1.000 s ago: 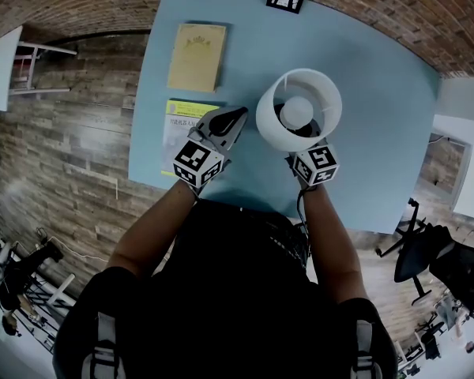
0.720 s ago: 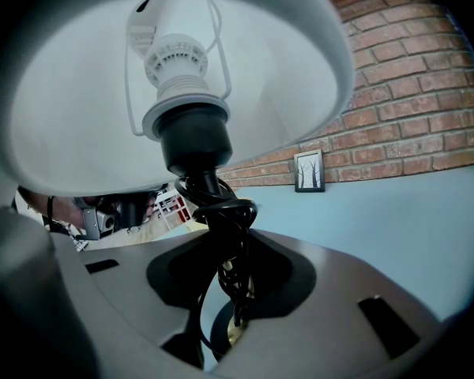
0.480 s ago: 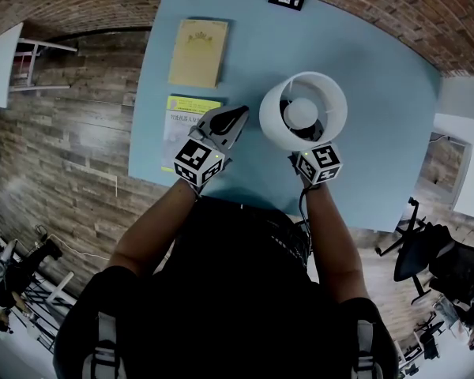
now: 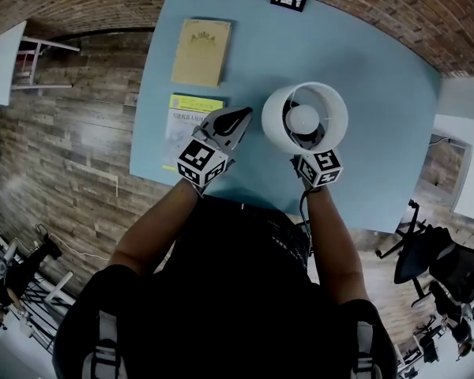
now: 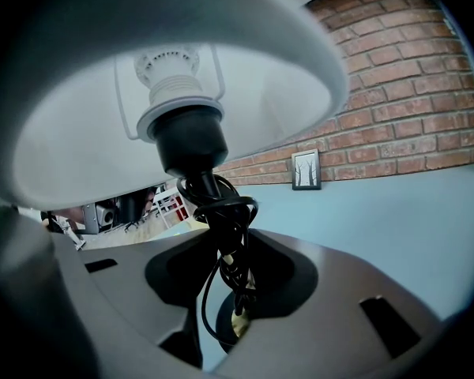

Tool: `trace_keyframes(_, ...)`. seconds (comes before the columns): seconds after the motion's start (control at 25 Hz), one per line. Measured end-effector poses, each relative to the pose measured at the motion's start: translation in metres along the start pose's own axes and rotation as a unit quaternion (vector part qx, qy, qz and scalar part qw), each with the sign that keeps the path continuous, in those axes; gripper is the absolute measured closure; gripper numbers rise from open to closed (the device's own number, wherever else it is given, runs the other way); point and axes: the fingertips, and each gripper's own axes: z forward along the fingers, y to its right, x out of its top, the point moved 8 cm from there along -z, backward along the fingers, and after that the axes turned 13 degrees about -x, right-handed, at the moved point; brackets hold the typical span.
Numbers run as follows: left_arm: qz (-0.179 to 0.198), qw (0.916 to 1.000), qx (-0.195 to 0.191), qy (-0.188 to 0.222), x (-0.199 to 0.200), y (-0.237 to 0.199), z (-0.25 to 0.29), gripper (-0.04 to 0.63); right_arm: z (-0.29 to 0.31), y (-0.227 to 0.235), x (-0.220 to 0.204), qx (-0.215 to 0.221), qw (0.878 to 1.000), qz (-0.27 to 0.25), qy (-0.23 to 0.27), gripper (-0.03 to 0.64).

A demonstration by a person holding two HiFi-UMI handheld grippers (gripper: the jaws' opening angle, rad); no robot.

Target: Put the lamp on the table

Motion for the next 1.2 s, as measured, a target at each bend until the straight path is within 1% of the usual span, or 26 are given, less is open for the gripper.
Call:
trace_keyframes(0.24,-0.001,1.0000,0.002,0.000,-0.002,0.006,-0.006,0.586,-0.006,0.001,-0.003,-0.001,1.000,-0.001,-0.001,0.494)
trace_keyframes(0.48,-0.001,1.0000,-0.001,0.001,-0.004,0.014,-0.007,0.586,-0.016,0.002,-0.013,-0.012,1.000,-0.008,-0.016,0.495)
trace_keyframes(0.72,0.003,1.0000,-0.005,0.001,-0.004,0.022,-0.007,0.586,-0.023,0.003,-0.011,-0.018,1.000,-0.014,-0.021,0.497)
trace_keyframes(0.96,0.006,1.0000,-0.007,0.001,-0.005,0.032,-0.005,0.586,-0.034,0.002,-0.013,-0.019,1.000,-0.008,-0.021,0.499)
trace_keyframes(1.2,0.002,1.0000,0.003,-0.001,-0.012,0.043,-0.003,0.586,-0.052,0.008,-0.016,-0.015,1.000,-0.013,-0.022,0.551)
